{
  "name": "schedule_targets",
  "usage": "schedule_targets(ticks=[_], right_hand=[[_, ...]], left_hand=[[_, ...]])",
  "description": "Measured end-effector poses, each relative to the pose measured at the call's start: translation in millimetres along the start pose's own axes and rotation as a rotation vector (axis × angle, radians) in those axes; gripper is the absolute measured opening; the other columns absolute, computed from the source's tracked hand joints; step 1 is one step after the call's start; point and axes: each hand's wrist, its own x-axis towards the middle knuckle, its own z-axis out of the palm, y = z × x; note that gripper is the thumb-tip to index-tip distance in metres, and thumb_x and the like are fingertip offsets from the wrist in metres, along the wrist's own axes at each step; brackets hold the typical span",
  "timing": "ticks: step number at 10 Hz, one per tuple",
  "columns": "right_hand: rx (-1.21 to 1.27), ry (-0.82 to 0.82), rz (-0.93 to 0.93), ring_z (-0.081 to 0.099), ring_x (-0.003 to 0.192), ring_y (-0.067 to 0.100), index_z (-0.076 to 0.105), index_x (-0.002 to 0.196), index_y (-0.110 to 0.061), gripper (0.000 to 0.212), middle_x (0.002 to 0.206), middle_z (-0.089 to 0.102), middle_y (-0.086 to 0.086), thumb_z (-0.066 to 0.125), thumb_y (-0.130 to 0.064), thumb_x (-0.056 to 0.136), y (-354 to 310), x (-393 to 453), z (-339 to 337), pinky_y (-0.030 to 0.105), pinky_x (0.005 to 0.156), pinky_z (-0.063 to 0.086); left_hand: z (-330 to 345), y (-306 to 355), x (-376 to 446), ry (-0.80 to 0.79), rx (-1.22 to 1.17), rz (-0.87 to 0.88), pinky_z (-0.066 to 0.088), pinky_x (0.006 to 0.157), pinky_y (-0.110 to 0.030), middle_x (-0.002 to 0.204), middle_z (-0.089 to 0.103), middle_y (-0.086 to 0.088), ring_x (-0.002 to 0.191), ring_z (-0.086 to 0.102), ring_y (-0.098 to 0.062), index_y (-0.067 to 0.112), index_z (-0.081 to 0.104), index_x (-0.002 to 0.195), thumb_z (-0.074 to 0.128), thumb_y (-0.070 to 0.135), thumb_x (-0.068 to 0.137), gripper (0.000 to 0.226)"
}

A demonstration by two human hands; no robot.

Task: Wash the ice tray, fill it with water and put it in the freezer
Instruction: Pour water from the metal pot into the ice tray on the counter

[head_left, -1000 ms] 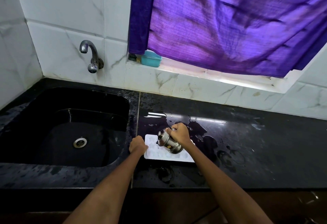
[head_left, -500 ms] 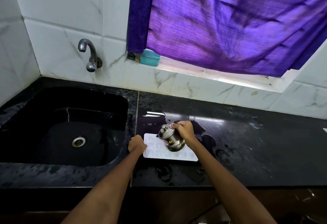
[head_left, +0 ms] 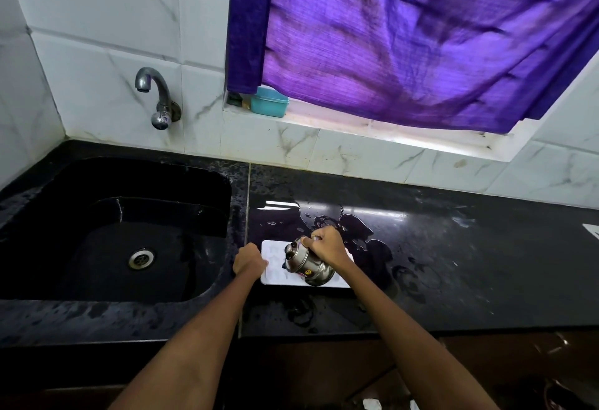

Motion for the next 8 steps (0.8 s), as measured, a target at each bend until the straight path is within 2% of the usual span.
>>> schedule_targets(ticks=[4, 8], right_hand=[[-0.101, -0.002, -0.052, 0.018, 0.044, 0.013, 0.018, 0.042, -0.020, 0.060, 0.043, 0.018, -0.001, 0.065, -0.013, 0.078, -6.0, 0.8, -4.9, 0.030, 0.048, 0.016], [-0.052, 0.017, -0.037, 0.018, 0.045, 0.013, 0.019, 0.043, -0.020, 0.060, 0.044, 0.018, -0.002, 0.066, -0.012, 0.078, -1.2, -1.7, -3.8, 0.029, 0.048, 0.017]], left_hand=[[-0.9, 0.7, -0.8, -0.002, 0.020, 0.020, 0.050, 0.094, -0.037, 0.126, 0.060, -0.016, 0.117, 0.058, -0.031, 0.003, 0.060, 0.118, 0.067, 0.020, 0.085, 0.038], [-1.6, 1.4, -1.3, -0.003, 0.019, 0.017, 0.050, 0.096, -0.037, 0.127, 0.059, -0.016, 0.119, 0.057, -0.031, 0.003, 0.060, 0.119, 0.067, 0.019, 0.085, 0.038]])
